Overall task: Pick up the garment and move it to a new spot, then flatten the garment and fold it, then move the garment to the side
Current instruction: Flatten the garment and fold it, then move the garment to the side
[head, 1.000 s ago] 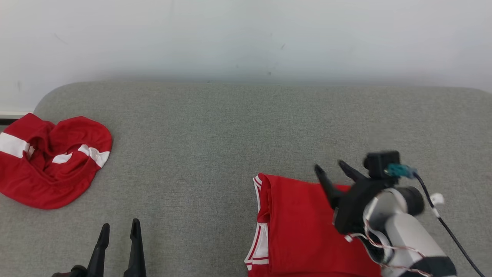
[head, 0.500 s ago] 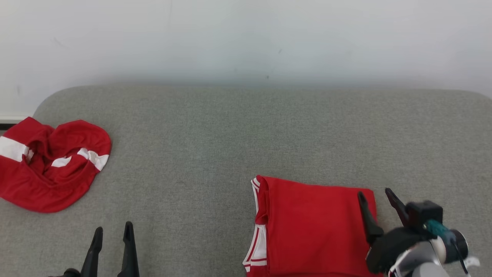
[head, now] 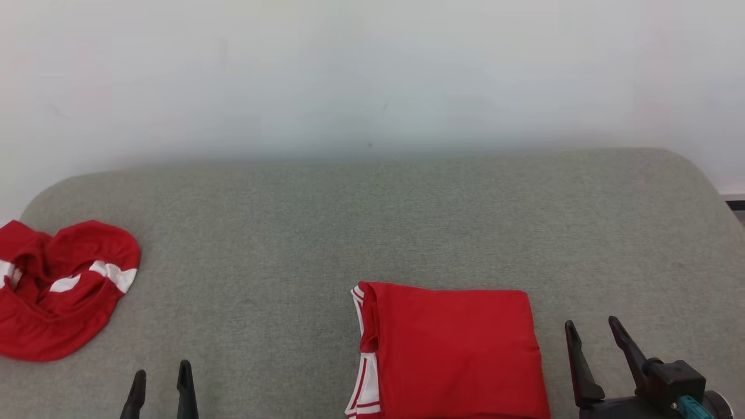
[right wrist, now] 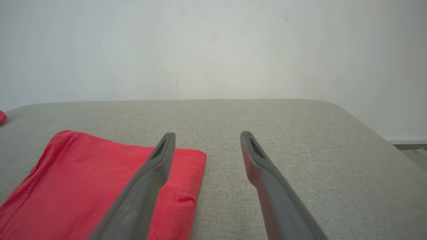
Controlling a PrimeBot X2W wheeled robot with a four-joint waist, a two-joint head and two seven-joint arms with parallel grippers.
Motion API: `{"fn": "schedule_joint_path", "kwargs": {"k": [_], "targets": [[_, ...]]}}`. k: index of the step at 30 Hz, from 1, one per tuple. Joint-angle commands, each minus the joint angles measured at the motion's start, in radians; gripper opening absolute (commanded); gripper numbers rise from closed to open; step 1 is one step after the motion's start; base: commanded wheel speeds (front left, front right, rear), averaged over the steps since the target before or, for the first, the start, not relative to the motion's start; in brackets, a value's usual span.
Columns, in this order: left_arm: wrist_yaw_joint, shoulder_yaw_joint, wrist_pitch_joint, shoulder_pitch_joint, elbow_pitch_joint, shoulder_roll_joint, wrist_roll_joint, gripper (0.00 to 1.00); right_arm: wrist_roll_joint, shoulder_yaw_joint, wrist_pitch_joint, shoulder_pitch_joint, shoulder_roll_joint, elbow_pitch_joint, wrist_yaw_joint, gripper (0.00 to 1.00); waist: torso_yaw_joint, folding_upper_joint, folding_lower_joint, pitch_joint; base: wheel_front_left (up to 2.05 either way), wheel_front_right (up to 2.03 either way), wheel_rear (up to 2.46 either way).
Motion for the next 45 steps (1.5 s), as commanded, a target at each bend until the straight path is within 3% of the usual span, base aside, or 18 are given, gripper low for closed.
{"fn": "schedule_joint_path", "kwargs": {"k": [1, 17, 45], "targets": [[-0.003, 0.003, -0.002, 0.016, 0.005, 0.0, 0.008, 1.0, 0.013, 0.006, -0.007, 0.011, -0.007, -0.002, -0.003, 1.0, -0.02, 0.0, 0.0, -0.017, 0.0, 0.0, 0.0], [-0.023, 0.023, -0.002, 0.025, 0.071, 0.0, 0.026, 1.0, 0.094, 0.124, -0.032, -0.025, -0.068, 0.042, -0.003, 1.0, -0.066, 0.0, 0.0, -0.048, 0.0, 0.0, 0.0], [-0.04, 0.035, -0.002, -0.006, 0.094, 0.0, 0.044, 1.0, 0.082, 0.111, -0.041, -0.043, -0.054, 0.059, -0.003, 1.0, -0.035, 0.0, 0.0, -0.027, 0.0, 0.0, 0.0]]}}
